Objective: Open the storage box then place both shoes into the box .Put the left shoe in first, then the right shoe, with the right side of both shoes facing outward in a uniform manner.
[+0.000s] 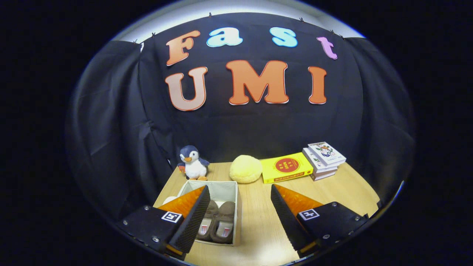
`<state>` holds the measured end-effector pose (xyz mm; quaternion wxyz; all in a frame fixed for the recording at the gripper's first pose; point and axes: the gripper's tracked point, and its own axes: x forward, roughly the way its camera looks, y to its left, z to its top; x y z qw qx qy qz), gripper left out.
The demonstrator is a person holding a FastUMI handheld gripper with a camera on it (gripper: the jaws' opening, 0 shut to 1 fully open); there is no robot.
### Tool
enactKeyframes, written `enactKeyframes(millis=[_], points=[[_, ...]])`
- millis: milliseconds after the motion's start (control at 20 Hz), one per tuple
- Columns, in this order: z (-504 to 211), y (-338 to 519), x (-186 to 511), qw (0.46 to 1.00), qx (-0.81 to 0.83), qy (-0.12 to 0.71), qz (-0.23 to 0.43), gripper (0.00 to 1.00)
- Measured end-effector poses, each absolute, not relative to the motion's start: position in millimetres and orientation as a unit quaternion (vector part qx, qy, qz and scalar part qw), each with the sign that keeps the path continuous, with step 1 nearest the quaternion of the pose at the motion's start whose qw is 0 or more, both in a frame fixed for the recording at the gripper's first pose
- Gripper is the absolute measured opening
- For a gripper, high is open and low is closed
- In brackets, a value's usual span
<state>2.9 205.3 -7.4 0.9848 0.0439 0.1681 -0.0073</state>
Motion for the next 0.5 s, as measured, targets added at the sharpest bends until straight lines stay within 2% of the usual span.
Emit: enactKeyframes(millis=[500], points=[[52,137,-26,0.997,0.026,0.075,-0.001,0.99]])
